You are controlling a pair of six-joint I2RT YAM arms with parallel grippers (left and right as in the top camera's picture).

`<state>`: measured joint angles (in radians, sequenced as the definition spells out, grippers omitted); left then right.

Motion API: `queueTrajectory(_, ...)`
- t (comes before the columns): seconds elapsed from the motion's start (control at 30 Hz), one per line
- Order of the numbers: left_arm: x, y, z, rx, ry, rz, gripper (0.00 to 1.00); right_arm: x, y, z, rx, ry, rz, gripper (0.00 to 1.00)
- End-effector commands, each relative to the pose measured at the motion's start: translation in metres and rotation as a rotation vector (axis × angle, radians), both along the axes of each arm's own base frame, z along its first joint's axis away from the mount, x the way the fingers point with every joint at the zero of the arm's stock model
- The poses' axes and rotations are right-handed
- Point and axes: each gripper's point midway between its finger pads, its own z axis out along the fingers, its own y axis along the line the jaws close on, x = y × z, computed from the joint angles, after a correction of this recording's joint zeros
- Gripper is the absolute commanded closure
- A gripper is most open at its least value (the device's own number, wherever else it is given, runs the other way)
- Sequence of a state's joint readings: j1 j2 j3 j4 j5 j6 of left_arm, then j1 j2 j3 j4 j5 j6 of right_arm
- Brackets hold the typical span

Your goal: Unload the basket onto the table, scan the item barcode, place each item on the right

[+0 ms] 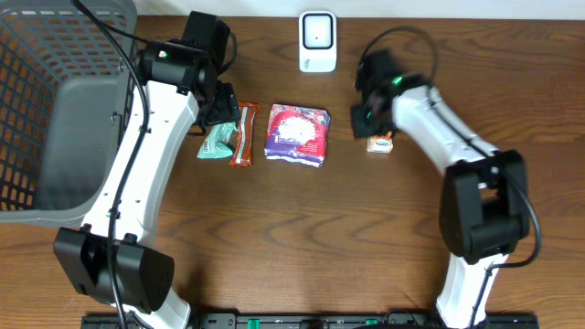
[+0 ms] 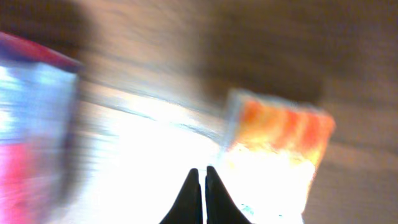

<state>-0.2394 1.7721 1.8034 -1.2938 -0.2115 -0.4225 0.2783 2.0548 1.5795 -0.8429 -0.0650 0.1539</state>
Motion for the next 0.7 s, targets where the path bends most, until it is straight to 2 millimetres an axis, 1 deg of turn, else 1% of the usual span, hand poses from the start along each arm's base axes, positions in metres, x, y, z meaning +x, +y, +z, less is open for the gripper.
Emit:
queueTrajectory(0.0,0.001,0.001,0.0,0.003,-0.001,0.01,0.02,0.0,0.041,0.051,0.498,0.058,0.091,0.99)
queueTrajectory(0.03,0.001,0.001,0.0,0.003,-0.001,0.01,0.02,-0.004,0.043,0.057,0.585,0.075,0.109,0.99)
queueTrajectory(0.07,0.001,0.001,0.0,0.003,-0.001,0.01,0.02,-0.008,0.043,0.058,0.644,0.089,0.116,0.99)
queueTrajectory(0.1,0.001,0.001,0.0,0.003,-0.001,0.01,0.02,-0.009,0.038,0.055,0.656,0.102,0.1,0.99)
queueTrajectory(0.13,0.001,0.001,0.0,0.003,-0.001,0.009,0.02,-0.01,0.027,0.045,0.62,0.11,0.073,0.99)
queueTrajectory(0.2,0.001,0.001,0.0,0.003,-0.001,0.01,0.02,-0.01,0.0,0.017,0.447,0.106,0.022,0.99)
queueTrajectory(0.23,0.001,0.001,0.0,0.003,-0.001,0.01,0.02,-0.01,-0.011,0.008,0.359,0.105,0.005,0.93)
queueTrajectory(0.27,0.001,0.001,0.0,0.003,-0.001,0.01,0.02,-0.012,-0.018,0.002,0.283,0.101,0.015,0.79)
queueTrajectory(0.3,0.001,0.001,0.0,0.003,-0.001,0.009,0.02,-0.012,-0.023,-0.002,0.211,0.094,0.032,0.71)
queueTrajectory(0.37,0.001,0.001,0.0,0.003,-0.001,0.01,0.02,-0.01,-0.031,-0.004,0.071,0.068,0.04,0.57)
queueTrajectory(0.4,0.001,0.001,0.0,0.003,-0.001,0.01,0.02,-0.008,-0.033,-0.004,0.01,0.053,0.045,0.53)
queueTrajectory(0.5,0.001,0.001,0.0,0.003,-0.001,0.01,0.02,-0.003,-0.03,-0.002,-0.175,-0.01,0.08,0.45)
queueTrajectory(0.6,0.001,0.001,0.0,0.003,-0.001,0.01,0.02,0.004,-0.029,0.006,-0.356,-0.095,0.047,0.45)
queueTrajectory(0.67,0.001,0.001,0.0,0.003,-0.001,0.01,0.02,0.005,-0.026,0.009,-0.448,-0.141,0.046,0.47)
